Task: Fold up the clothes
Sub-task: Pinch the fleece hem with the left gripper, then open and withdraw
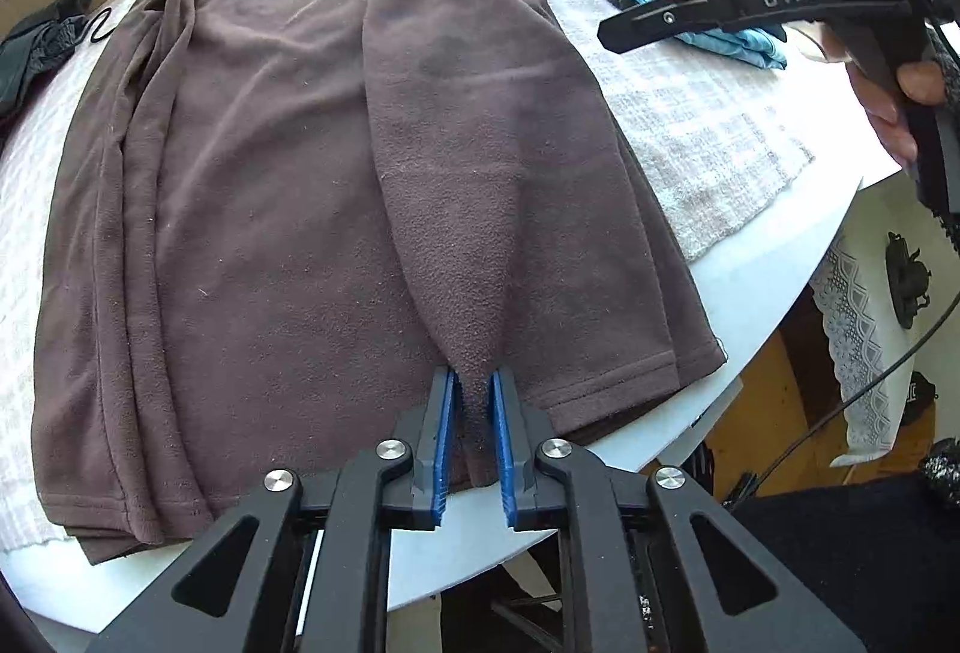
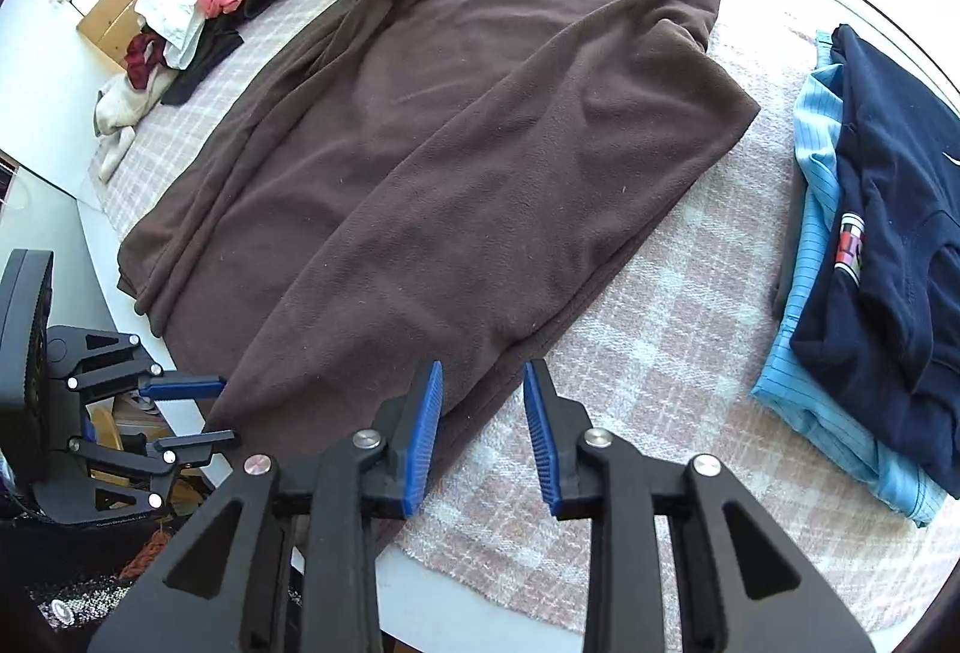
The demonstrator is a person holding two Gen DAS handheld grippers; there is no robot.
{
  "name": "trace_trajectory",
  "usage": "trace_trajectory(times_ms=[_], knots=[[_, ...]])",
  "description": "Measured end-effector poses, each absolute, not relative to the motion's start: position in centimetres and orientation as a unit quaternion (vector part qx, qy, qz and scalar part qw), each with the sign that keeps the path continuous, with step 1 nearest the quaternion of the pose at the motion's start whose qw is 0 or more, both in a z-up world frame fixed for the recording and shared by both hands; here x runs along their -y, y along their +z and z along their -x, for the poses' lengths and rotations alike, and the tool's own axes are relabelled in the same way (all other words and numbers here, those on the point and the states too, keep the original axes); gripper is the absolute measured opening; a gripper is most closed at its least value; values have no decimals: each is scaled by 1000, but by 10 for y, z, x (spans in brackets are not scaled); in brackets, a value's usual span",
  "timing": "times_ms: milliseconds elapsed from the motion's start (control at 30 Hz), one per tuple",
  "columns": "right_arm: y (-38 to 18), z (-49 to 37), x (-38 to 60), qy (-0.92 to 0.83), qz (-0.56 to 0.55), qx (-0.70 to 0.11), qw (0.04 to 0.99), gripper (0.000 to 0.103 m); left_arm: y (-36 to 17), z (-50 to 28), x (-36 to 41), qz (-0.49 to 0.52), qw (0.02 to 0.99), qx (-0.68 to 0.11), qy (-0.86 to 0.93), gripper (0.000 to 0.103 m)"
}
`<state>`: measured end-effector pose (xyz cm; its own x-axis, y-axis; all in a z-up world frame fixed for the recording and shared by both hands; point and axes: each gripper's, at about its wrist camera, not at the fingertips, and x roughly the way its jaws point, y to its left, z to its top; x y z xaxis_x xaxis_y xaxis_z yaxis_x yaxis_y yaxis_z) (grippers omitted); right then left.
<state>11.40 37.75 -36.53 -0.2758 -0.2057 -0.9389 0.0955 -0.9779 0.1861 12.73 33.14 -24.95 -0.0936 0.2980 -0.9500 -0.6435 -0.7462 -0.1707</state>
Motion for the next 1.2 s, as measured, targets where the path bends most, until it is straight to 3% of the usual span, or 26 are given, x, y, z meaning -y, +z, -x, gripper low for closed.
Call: trace_trajectory(times_ms=[33, 100, 167, 233, 333, 533, 1000, 1200], knots=[[-369, -114, -376, -796, -596, 46, 92, 28, -248, -126, -333, 591, 318, -138, 728, 34], [-374, -113, -378, -794, -600, 51, 86, 28, -242, -124, -335, 591, 301, -115, 740, 46], [-376, -112, -379, -793, -601, 57, 81, 28, -235, -122, -338, 584, 281, -96, 755, 52], [-377, -112, -379, -794, -599, 62, 79, 28, -231, -117, -343, 587, 239, -94, 768, 69], [-374, -110, -381, -798, -594, 68, 80, 29, -230, -110, -353, 605, 193, -100, 766, 69], [-381, -109, -383, -790, -600, 87, 94, 33, -220, -113, -354, 591, 214, -49, 776, 69], [-404, -112, -363, -767, -621, 117, 112, 33, -235, -100, -281, 626, 195, -70, 752, 69], [-410, -112, -338, -773, -617, 67, 133, 33, -243, -105, -280, 638, 212, -62, 737, 69]])
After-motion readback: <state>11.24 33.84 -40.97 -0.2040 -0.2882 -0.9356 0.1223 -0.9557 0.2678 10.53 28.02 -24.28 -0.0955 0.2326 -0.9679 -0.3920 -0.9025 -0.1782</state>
